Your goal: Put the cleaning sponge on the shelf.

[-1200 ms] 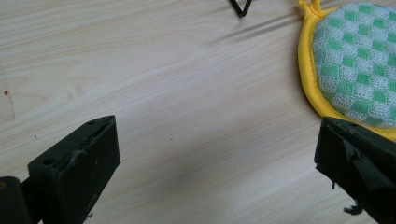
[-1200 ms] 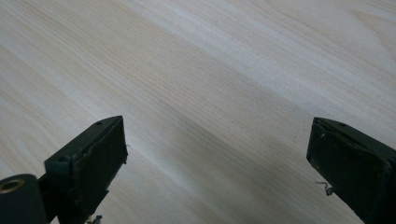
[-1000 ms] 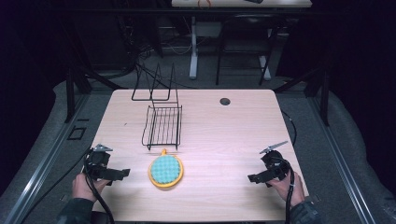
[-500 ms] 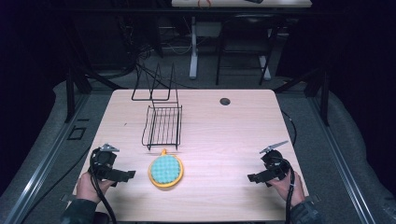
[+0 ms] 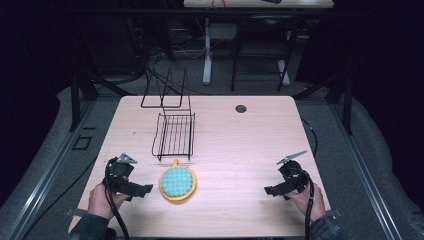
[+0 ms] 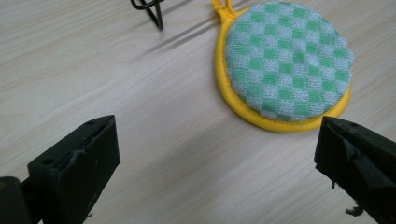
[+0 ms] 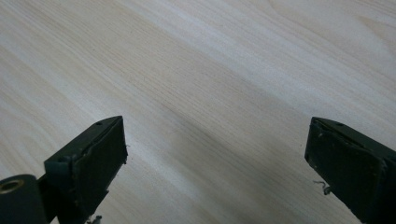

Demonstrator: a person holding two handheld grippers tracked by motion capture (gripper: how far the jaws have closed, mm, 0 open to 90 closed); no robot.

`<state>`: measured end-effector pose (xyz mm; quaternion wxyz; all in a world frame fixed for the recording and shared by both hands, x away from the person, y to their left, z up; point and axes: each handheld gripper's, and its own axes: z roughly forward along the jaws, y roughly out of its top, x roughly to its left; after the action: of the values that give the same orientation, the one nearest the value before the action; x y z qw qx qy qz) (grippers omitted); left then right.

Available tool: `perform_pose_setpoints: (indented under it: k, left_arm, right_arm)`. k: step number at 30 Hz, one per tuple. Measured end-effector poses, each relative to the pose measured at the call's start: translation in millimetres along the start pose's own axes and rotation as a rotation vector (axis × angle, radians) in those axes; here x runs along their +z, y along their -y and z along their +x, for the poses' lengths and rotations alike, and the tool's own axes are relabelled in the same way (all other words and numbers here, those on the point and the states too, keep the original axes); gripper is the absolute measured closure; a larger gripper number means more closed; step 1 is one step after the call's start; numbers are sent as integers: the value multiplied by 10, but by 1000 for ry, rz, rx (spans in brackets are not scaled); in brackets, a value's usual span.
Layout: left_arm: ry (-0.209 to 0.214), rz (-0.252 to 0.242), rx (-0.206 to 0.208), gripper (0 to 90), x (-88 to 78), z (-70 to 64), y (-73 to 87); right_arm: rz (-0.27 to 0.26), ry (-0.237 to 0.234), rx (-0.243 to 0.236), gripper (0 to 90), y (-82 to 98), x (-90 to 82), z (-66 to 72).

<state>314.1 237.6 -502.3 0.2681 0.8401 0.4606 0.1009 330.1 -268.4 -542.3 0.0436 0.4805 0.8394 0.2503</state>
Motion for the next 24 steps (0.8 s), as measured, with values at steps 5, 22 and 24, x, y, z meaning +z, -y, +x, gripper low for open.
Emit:
perform_pose_setpoints:
  k: [5, 22, 24]
  left_arm:
    - [17, 21, 29, 2, 53, -83, -65]
    - [71, 49, 124, 37, 276, -439, -330]
    - [74, 58, 130, 57, 322, -476, -355]
  right_arm:
    - [-1, -10, -1, 49, -8, 16, 0]
    - [2, -16, -6, 54, -23, 22, 16]
    - [7, -18, -4, 55, -25, 22, 20]
